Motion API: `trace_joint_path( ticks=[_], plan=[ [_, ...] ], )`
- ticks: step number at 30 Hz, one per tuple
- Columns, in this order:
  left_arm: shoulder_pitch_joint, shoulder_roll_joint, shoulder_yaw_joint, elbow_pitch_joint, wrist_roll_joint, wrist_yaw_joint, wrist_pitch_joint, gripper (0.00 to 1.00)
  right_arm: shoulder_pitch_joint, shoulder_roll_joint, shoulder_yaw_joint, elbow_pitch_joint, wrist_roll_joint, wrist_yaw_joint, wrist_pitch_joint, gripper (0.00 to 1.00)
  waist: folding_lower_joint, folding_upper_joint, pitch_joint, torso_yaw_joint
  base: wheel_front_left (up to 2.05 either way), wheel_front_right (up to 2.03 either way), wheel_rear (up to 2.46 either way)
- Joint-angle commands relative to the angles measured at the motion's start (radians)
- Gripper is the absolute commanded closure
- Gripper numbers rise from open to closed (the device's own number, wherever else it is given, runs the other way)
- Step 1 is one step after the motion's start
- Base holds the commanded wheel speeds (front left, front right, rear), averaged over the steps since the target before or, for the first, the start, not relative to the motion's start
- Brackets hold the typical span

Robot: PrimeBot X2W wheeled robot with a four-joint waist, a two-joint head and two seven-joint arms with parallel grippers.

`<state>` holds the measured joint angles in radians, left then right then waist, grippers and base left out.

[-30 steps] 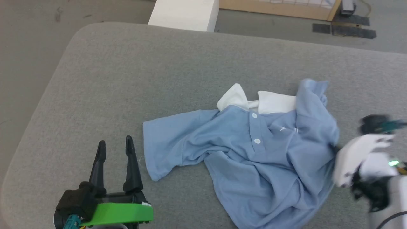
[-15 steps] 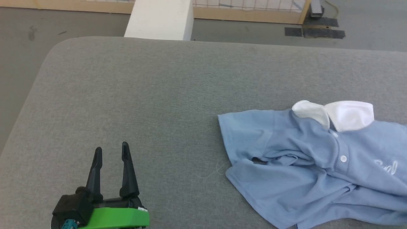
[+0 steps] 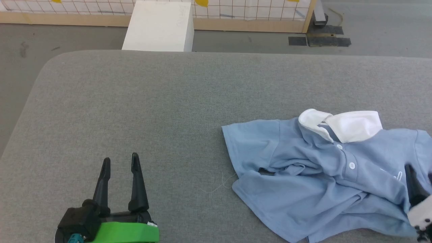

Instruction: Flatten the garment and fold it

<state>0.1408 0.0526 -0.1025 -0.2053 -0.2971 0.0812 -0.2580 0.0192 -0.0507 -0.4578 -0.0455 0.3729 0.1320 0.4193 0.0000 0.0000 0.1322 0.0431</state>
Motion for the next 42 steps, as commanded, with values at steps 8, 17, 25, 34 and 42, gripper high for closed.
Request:
trace_joint_path(
  ticks=[8, 17, 25, 34, 42],
  plan=[
    [0.017, -0.002, -0.005, -0.023, 0.029, -0.001, -0.004, 0.00, 0.081, 0.000, 0.141, -0.107, -0.029, -0.001, -0.316, 0.00, 0.0000, 0.0000, -0.002, 0.015, 0.00, 0.00, 0.00],
    [0.036, -0.002, -0.023, -0.023, 0.043, -0.001, -0.004, 0.00, 0.166, 0.000, 0.275, -0.050, -0.050, -0.001, -0.596, 0.00, 0.0000, 0.0000, -0.005, 0.011, 0.00, 0.00, 0.00],
    [-0.089, 0.015, -0.102, 0.046, 0.100, -0.060, 0.013, 0.00, 0.147, 0.000, 0.280, -0.038, -0.082, -0.001, -0.636, 0.00, 0.0000, 0.0000, 0.014, 0.010, 0.00, 0.00, 0.00],
    [-0.444, 0.023, -0.260, 0.214, 0.122, -0.167, 0.357, 0.00, 0.125, 0.000, 0.275, -0.042, -0.083, -0.001, -0.637, 0.00, 0.0000, 0.0000, 0.065, 0.021, 0.00, 0.00, 0.00],
    [-0.688, -0.001, -0.348, 0.496, -0.023, -0.154, 0.643, 0.00, 0.094, 0.000, 0.290, -0.035, -0.086, -0.001, -0.633, 0.00, 0.0000, 0.0000, 0.120, 0.006, 0.00, 0.00, 0.00]
  ],
)
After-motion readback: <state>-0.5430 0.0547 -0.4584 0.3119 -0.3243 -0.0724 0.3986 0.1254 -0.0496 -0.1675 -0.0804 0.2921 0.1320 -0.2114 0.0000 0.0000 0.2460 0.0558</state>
